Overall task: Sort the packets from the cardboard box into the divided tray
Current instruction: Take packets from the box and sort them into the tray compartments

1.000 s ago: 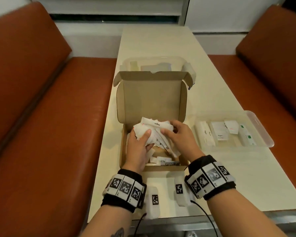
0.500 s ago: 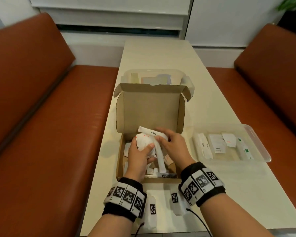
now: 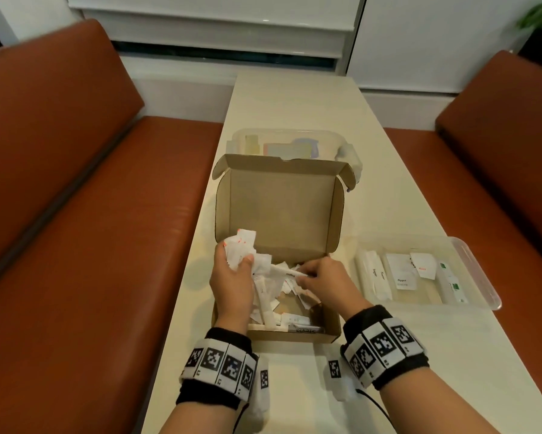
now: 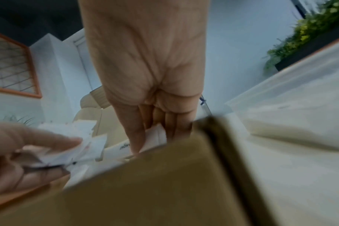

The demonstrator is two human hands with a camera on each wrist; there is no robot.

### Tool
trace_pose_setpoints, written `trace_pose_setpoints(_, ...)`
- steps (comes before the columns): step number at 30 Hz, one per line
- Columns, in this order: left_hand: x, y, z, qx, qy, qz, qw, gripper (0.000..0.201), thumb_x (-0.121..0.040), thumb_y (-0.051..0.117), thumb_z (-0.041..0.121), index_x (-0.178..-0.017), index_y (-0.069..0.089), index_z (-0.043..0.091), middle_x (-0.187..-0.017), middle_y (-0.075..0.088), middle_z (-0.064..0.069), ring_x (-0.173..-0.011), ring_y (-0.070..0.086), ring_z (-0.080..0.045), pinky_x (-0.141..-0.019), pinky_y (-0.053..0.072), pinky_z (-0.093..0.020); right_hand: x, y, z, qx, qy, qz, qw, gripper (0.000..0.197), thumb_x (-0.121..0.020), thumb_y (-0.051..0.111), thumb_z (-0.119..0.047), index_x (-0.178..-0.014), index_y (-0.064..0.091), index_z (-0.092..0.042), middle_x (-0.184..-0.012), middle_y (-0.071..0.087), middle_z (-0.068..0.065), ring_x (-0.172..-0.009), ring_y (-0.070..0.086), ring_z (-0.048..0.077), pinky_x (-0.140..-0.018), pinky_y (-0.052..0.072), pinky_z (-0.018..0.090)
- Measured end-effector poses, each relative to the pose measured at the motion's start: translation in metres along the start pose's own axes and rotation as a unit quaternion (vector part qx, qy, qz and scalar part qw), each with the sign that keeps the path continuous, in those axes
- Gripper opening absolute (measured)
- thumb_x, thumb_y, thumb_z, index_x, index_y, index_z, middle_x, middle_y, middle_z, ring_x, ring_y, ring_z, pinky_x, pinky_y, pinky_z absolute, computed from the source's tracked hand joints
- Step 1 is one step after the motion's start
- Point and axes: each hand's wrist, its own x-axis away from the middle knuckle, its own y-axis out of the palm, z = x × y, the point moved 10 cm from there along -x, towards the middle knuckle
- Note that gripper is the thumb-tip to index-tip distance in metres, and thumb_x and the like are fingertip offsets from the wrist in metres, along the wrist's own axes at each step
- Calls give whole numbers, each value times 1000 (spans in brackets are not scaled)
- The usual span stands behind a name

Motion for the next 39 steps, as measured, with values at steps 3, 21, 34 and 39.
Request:
trace_pose_setpoints(3, -1, -7, 17, 37, 26, 21, 999, 43, -90, 63, 15, -130, 48, 20, -117, 60, 2, -107, 59, -16, -90, 48, -28, 0, 5, -8, 57, -10, -16, 998, 21, -90, 62, -19, -109, 70, -14, -93, 69, 1, -79, 63, 12, -73, 52, 17)
trace_pose_setpoints(21, 39, 58, 14, 232, -117, -115, 959, 49, -88, 65, 11, -132, 46, 19, -119, 60, -6, -99, 65, -19, -57, 54, -22, 33, -55, -17, -305, -40, 83, 948, 7, -88, 63, -5, -89, 68, -10, -81, 68, 10, -69, 68, 16, -60, 57, 23)
trace_pose_setpoints(34, 85, 131, 38, 308, -161, -217, 912, 43, -94, 56, 7, -134, 45, 17, -121, 64, -14, -93, 70, -21, -62, 57, -27, 48, -101, 19, -346, -39, 93, 933, 7, -96, 51, -13, -89, 50, -13, -81, 69, 12, -60, 68, 15, -58, 58, 24)
trace_pose_setpoints(39, 91, 144, 39, 299, -138, -184, 926, 41, -94, 54, 4, -133, 46, 14, -122, 63, -14, -106, 65, -27, -66, 58, -29, 50, -116, 34, -385, -38, 95, 917, 6, -97, 48, -11, -91, 48, -11, -85, 68, 18, -60, 68, 16, -61, 59, 26)
